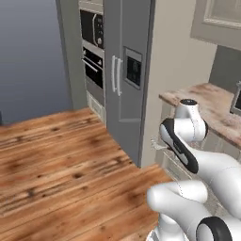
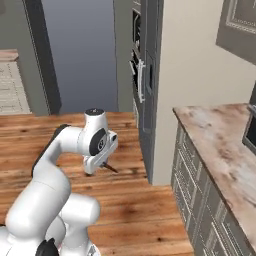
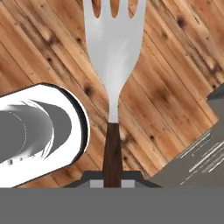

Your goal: Organize the utensils by type. Pick up the wooden spoons from the counter and place them in the open cabinet. Then pick up the metallic utensils from the counter and place them in the open drawer.

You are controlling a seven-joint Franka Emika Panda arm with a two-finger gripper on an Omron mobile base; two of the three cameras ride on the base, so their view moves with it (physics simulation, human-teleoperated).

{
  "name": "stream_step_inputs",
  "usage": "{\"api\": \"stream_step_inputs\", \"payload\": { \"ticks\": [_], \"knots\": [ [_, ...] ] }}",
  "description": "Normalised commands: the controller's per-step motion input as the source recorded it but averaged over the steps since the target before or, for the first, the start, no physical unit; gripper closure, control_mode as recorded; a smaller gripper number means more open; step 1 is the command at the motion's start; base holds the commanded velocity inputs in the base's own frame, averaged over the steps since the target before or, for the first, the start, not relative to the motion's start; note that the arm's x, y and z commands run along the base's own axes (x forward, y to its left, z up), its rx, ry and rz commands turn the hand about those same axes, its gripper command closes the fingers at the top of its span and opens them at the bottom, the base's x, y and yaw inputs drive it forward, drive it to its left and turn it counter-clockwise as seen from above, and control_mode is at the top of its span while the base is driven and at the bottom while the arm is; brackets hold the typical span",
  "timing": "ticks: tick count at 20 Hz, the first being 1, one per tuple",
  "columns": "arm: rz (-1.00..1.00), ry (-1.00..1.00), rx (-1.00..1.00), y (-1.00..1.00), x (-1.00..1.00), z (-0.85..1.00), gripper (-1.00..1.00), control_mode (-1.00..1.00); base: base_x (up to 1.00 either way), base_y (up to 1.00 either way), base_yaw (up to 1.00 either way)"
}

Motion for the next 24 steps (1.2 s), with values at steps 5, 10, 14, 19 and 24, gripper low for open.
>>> {"api": "stream_step_inputs", "payload": {
  "ticks": [5, 10, 14, 19, 24],
  "knots": [
    [0.0, 0.0, 0.0, 0.0, 0.0, 0.0, 1.0, 1.0, 0.02, 0.69, 0.75],
    [0.0, 0.0, 0.0, 0.0, 0.0, 0.0, 1.0, 1.0, 0.55, 0.38, 0.59],
    [0.0, 0.0, 0.0, 0.0, 0.0, 0.0, 1.0, 1.0, 1.0, 0.12, 0.34],
    [0.0, 0.0, 0.0, 0.0, 0.0, 0.0, 1.0, 1.0, 1.0, 0.03, 0.25],
    [0.0, 0.0, 0.0, 0.0, 0.0, 0.0, 1.0, 1.0, 1.0, 0.0, 0.19]
  ]
}}
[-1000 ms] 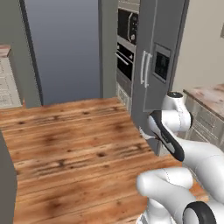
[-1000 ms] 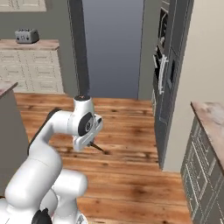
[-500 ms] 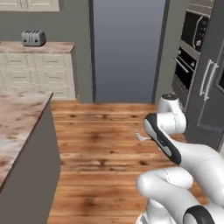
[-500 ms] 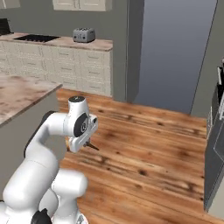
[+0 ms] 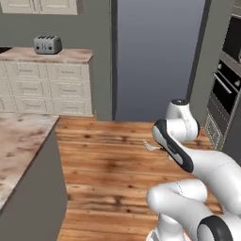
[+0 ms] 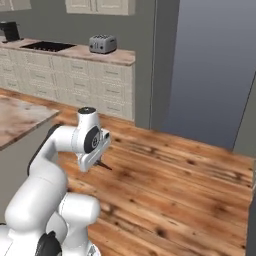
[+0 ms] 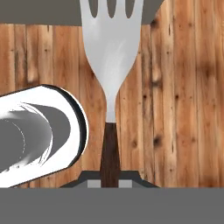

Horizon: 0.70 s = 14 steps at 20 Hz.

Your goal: Organize the utensils by type. Pick up the wooden spoons from the counter and place them in the open cabinet. Then pick up the metallic utensils from the counter and place them in the open drawer.

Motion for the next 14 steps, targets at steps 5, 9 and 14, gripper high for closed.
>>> {"api": "stream_step_inputs", "payload": {
  "ticks": [5, 9, 14],
  "knots": [
    [0.0, 0.0, 0.0, 0.0, 0.0, 0.0, 1.0, 1.0, 1.0, 0.0, 0.2],
    [0.0, 0.0, 0.0, 0.0, 0.0, 0.0, 1.0, 1.0, 1.0, 0.0, 0.24],
    [0.0, 0.0, 0.0, 0.0, 0.0, 0.0, 1.0, 1.0, 1.0, 0.0, 0.27]
  ]
}}
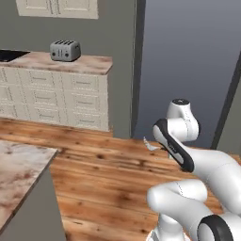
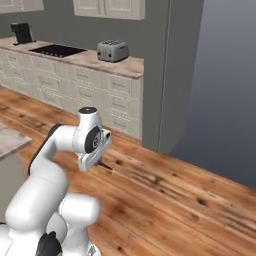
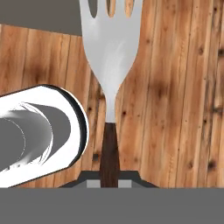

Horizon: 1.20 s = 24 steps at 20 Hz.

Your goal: Organize the utensils by type. Pick up the wooden spoons from the counter and place them in the open cabinet. Then pick up the metallic utensils from the counter and place them in the open drawer.

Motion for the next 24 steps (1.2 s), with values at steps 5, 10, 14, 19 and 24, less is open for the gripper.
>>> {"api": "stream_step_inputs", "payload": {
  "ticks": [5, 10, 14, 19, 24],
  "knots": [
    [0.0, 0.0, 0.0, 0.0, 0.0, 0.0, 1.0, 1.0, 1.0, 0.0, 0.27],
    [0.0, 0.0, 0.0, 0.0, 0.0, 0.0, 1.0, 1.0, 1.0, 0.0, 0.27],
    [0.0, 0.0, 0.0, 0.0, 0.0, 0.0, 1.0, 1.0, 1.0, 0.0, 0.3],
    [0.0, 0.0, 0.0, 0.0, 0.0, 0.0, 1.0, 1.0, 1.0, 0.0, 0.36],
    [0.0, 0.0, 0.0, 0.0, 0.0, 0.0, 1.0, 1.0, 1.0, 0.0, 0.39]
  ]
}}
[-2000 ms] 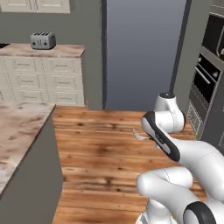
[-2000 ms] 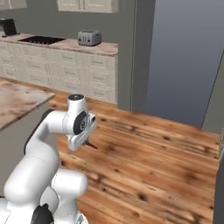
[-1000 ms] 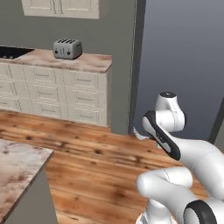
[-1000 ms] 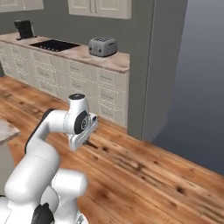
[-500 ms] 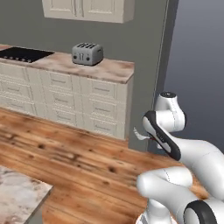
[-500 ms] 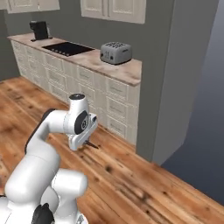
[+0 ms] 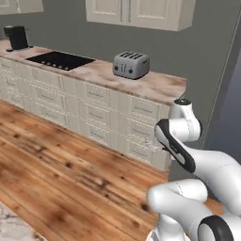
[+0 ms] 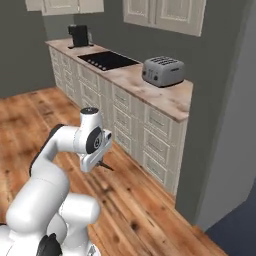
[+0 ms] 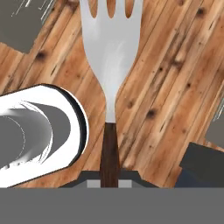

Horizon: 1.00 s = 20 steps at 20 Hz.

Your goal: Organize the utensils by type. Pick up the wooden spoons from the counter and place them in the open cabinet. Then pick up the metallic utensils from the counter and place them in the open drawer.

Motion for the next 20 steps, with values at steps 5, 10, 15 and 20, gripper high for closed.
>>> {"api": "stream_step_inputs", "payload": {
  "ticks": [5, 10, 15, 20],
  "knots": [
    [0.0, 0.0, 0.0, 0.0, 0.0, 0.0, 1.0, 1.0, 1.0, 0.0, 0.39],
    [0.0, 0.0, 0.0, 0.0, 0.0, 0.0, 1.0, 1.0, 1.0, 0.0, 0.39],
    [0.0, 0.0, 0.0, 0.0, 0.0, 0.0, 1.0, 1.0, 1.0, 0.05, 0.37],
    [0.0, 0.0, 0.0, 0.0, 0.0, 0.0, 1.0, 1.0, 1.0, 0.15, 0.3]
  ]
}}
